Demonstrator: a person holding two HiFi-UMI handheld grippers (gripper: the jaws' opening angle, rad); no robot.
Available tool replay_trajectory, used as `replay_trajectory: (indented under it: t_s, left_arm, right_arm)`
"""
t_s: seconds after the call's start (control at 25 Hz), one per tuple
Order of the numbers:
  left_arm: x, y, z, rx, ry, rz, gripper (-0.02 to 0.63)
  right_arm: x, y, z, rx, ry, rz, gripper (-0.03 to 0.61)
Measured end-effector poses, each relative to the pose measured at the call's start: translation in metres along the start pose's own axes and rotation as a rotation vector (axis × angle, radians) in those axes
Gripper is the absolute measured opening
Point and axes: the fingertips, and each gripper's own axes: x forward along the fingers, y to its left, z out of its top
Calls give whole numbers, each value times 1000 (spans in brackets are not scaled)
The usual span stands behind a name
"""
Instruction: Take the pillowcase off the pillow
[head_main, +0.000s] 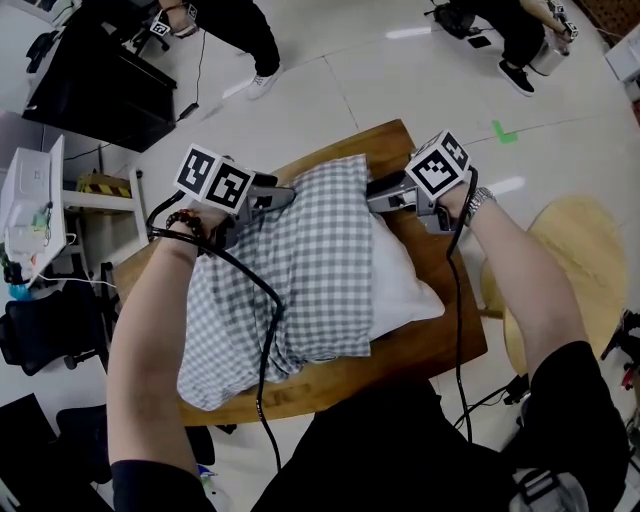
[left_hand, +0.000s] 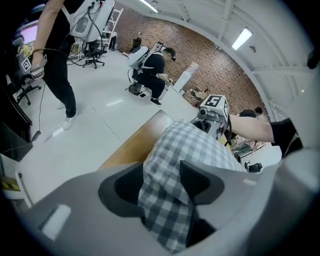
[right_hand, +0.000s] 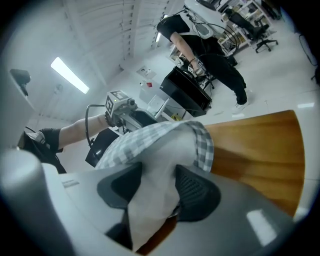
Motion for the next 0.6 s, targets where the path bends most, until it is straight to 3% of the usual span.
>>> replay_trajectory:
  t_s: [0.08,0.24,0.4,0.6]
  left_arm:
    - [4,2,-2,-30,5,-16,222]
    - [6,2,4,-97,-15,-27,130]
    - [-14,2,5,-118,-63,4,37]
    - [-36,0,2,-147,-109,70,18]
  right_arm:
    - [4,0,2,-2,5,3,174]
    - [-4,4,8,-11,-16,-17,34]
    - [-15,15,7,-23,-58,-66,18]
    - [-32,36,7,-81,-99,-142,15]
